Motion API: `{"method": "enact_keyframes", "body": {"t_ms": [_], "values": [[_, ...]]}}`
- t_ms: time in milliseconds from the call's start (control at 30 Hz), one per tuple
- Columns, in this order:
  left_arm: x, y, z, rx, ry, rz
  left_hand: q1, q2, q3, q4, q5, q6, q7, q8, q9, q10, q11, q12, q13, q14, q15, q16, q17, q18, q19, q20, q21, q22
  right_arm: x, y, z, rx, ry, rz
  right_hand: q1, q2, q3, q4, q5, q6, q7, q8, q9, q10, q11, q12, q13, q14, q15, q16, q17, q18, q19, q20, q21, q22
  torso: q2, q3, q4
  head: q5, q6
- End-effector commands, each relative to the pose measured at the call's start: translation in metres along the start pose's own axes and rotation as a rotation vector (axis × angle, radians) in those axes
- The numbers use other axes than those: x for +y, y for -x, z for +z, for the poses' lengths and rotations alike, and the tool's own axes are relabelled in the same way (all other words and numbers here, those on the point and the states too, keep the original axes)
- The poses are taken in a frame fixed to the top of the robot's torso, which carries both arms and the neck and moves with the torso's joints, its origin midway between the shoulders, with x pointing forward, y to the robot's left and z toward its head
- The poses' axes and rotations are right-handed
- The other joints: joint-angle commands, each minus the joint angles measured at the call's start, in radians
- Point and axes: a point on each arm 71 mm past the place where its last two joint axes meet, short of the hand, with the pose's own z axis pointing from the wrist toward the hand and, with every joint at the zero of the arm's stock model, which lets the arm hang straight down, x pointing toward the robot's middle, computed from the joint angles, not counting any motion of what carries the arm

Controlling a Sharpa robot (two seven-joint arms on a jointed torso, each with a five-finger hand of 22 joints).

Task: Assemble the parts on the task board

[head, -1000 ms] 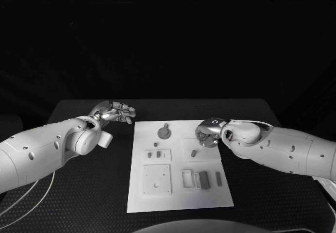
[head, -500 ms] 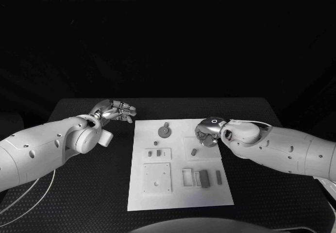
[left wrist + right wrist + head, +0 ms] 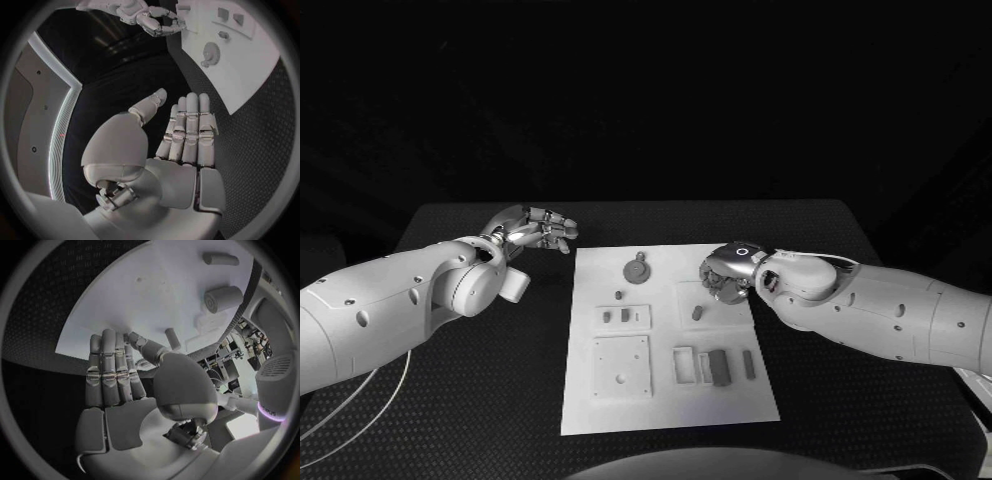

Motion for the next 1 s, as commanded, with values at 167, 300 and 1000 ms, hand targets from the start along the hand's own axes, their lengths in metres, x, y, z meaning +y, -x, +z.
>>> {"method": "enact_keyframes", "body": {"t_ms": [167,300,1000], "values": [[-0.001,0.0,0.001,0.011,-0.007,-0.004,-0.009,-0.004,-0.005,0.001,0.007,-0.005,0.0,0.0,-0.001,-0.007,0.001,-0.002,-0.002,0.0,0.004,-0.004,0.003,0.004,0.0,0.004,0.001,-0.002,0.005,0.003,-0.002,-0.008,0.022,0.076,0.004,-0.003,0.007,-0.001,0.003,0.009,0.0,0.004,0.0,0.012,-0.003,0.006,0.003,0.01,-0.002,0.007,0.006,0.01,0.01,-0.001,0.006,0.024,0.0,-0.001,0.0,0.001,0.0],[-0.001,-0.001,0.001,0.011,-0.006,-0.003,-0.01,-0.004,-0.005,0.001,0.007,-0.005,0.0,0.0,-0.001,-0.007,0.001,-0.001,-0.002,0.001,0.004,-0.004,0.003,0.004,0.0,0.004,0.001,-0.002,-0.003,0.016,0.0,-0.013,0.002,0.091,0.003,-0.003,0.007,-0.001,0.003,0.01,-0.001,0.004,0.002,0.015,-0.004,0.005,0.004,0.012,-0.003,0.008,0.009,0.01,0.011,-0.002,0.008,0.025,0.0,-0.0013,0.0002,0.002,0.002],[0.001,0.003,0.001,0.003,0.002,-0.001,-0.012,-0.004,-0.007,0.002,0.007,-0.007,0.001,0.0,-0.002,-0.009,0.002,-0.001,-0.003,0.001,0.004,-0.006,0.006,0.004,0.001,0.004,0.001,-0.004,0.012,0.048,-0.002,-0.067,0.061,0.313,-0.002,-0.002,0.006,0.0,0.003,0.012,-0.001,0.004,0.005,0.019,-0.005,0.002,0.006,0.014,-0.004,0.009,0.017,0.01,0.012,-0.003,0.013,0.025,0.0,-0.0004,-0.001,0.027,0.005]]}}
